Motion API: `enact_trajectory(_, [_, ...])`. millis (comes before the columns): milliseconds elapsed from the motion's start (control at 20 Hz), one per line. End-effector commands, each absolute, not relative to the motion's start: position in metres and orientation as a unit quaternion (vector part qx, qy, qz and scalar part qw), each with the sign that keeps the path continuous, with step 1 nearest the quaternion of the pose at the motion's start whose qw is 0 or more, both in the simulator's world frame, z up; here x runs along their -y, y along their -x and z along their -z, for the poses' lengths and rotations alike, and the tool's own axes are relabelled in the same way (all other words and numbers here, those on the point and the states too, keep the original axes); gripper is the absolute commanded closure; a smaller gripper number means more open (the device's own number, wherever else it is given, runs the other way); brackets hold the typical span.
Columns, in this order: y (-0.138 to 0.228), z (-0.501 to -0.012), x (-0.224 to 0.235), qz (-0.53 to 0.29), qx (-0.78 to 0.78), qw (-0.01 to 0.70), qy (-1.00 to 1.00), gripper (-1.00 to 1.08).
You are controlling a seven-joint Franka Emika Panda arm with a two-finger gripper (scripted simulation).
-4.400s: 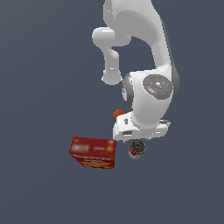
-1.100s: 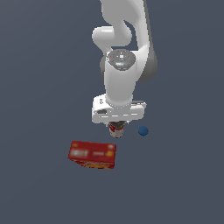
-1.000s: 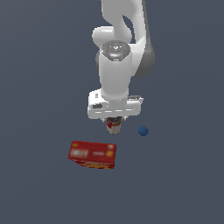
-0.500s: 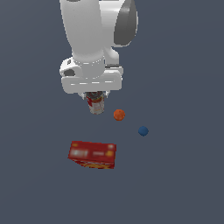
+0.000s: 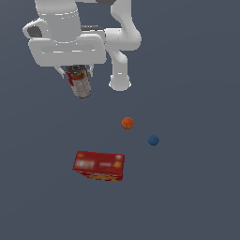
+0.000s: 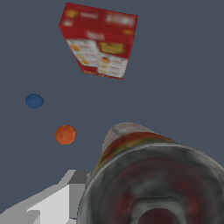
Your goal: Pick up a designated object from a clutter of objects.
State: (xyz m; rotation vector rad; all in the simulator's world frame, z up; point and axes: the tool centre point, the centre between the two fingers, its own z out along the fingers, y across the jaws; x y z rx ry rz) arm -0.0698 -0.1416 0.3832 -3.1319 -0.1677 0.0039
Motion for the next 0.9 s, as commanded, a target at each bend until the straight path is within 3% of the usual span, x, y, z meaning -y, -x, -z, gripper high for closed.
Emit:
enact_trajectory(0, [0.08, -0.406, 0.159, 0.0, 0.054, 0.002, 0.999, 1.08])
enact_trajectory(400, [0.102, -0.452, 0.199, 0.0, 0.054, 0.001, 0.999, 1.08])
enact_trajectory(850, [0.106, -0.468, 0.213, 0.0, 0.054, 0.0, 0.999, 1.08])
